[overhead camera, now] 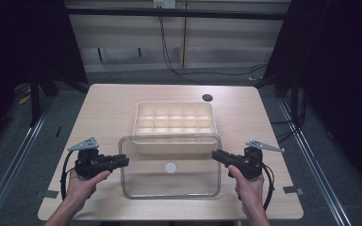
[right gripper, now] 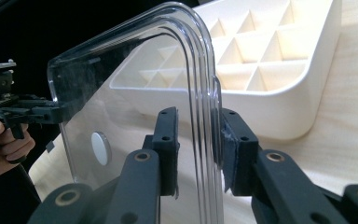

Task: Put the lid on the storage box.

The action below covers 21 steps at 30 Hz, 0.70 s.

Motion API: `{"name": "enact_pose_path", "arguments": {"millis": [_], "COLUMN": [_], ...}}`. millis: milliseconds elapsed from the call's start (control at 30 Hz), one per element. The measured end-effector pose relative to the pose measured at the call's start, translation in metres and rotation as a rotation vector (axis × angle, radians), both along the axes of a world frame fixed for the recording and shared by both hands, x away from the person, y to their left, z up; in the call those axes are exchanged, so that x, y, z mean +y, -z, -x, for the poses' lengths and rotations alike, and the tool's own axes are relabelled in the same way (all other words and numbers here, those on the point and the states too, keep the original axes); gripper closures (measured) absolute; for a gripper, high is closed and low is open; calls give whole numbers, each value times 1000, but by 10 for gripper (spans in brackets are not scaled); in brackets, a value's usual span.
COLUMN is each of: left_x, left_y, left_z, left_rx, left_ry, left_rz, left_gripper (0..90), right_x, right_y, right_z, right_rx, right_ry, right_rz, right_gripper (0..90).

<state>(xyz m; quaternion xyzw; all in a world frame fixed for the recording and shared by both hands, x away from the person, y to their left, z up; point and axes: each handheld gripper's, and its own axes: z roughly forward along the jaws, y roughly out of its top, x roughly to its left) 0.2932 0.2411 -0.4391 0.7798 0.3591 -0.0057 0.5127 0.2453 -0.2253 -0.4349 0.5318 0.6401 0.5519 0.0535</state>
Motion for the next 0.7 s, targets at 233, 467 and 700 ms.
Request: {"name": "enact_pose_path", "arguments": {"millis": [233, 467, 700], "left_x": [-3, -4, -9], "left_y": [-7, -19, -28], "left_z": [-6, -16, -24], "left_rx": [-5, -35, -55], "left_ry": [-4, -13, -41], "left_rz": [20, 18, 32], "left_gripper": [716, 714, 715], "right_x": [-5, -7, -9], "right_y": [-9, -13, -21], "right_z": [-7, -15, -27], "right_rx": [3, -23, -42], "right_ry": [7, -4, 4], "right_rz": [-34, -24, -13], "right_gripper": [712, 711, 704]}}
